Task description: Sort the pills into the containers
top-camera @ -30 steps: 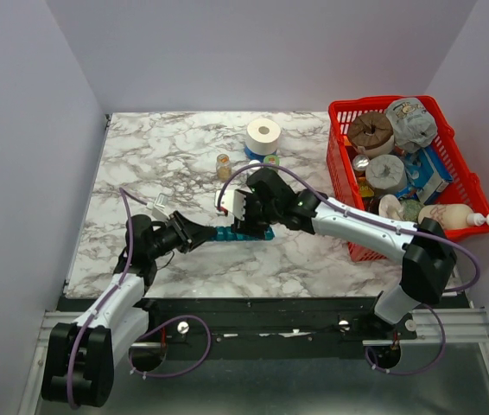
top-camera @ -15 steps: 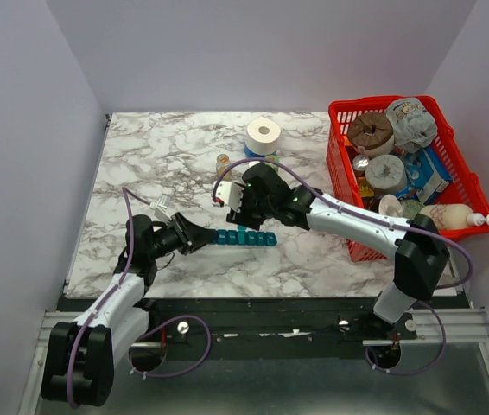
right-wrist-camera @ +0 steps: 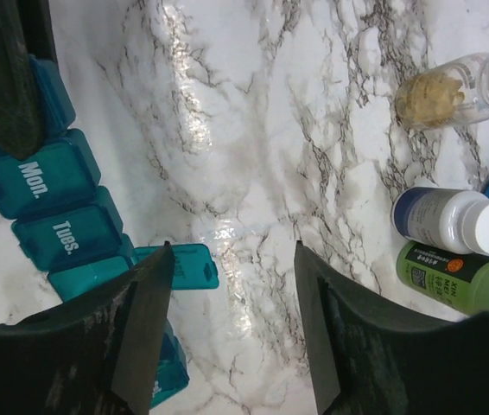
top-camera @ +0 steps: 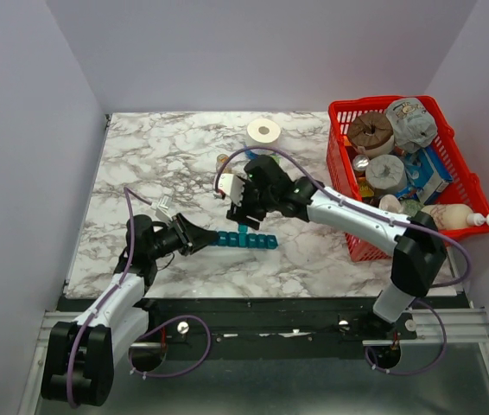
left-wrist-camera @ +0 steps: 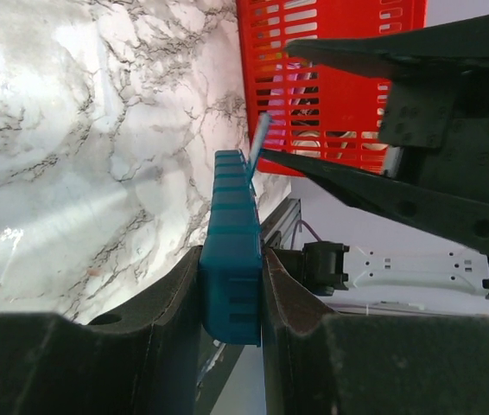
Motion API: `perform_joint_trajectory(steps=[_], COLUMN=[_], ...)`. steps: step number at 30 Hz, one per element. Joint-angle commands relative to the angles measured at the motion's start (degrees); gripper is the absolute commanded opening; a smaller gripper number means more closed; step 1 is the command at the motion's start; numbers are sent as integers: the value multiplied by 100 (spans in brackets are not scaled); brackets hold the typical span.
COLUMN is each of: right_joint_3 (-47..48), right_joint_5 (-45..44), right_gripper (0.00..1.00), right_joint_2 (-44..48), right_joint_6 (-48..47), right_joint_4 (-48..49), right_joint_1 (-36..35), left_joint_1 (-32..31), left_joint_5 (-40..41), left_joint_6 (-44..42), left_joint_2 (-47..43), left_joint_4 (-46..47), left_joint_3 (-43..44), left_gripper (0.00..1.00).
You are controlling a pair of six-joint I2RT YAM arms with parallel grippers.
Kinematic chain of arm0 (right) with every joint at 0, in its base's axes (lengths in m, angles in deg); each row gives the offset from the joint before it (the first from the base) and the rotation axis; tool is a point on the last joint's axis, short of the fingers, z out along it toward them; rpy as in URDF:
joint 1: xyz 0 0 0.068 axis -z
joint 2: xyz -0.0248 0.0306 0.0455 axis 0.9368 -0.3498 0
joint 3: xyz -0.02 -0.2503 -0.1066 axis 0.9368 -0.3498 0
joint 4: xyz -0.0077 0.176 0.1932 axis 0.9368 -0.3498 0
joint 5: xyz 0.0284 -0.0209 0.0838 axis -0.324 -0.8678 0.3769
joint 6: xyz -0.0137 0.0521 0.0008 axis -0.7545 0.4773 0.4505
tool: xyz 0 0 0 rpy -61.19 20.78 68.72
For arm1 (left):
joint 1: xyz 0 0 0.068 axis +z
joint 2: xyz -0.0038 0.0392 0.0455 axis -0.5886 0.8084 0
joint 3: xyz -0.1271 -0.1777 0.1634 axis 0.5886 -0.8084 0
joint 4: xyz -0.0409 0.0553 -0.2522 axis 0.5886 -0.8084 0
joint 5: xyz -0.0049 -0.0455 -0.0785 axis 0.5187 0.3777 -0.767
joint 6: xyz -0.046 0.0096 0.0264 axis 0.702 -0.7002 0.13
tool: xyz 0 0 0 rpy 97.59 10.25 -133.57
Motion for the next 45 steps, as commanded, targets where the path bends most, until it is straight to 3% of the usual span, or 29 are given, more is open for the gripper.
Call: perform_joint_trajectory(steps=[1,7,15,26,45], right_joint_3=[442,-128,-1112,-1131,-1148], right_joint_5=[1121,2379,1696,1503,1353], right_gripper=[76,83,82,81,63], right_joint_2=[586,1044,842,236,-28], right_joint_6=[-54,-1064,-1855,-1593,-1338], right_joint_4=[-578,-1255,-606,26,528], right_joint_1=[231,249,257,249,249], left_joint_1=[48,65,74,83,136], left_joint_5=[117,187,196,178,170], left_joint_6=[-206,-188,66,356,1121], left_joint_2=[-13,57,408,602,901], left_joint_4=[-215,-180,364,919,2088], left_joint_3=[33,51,24,-46,-327], left_gripper=[0,0,0,0,0])
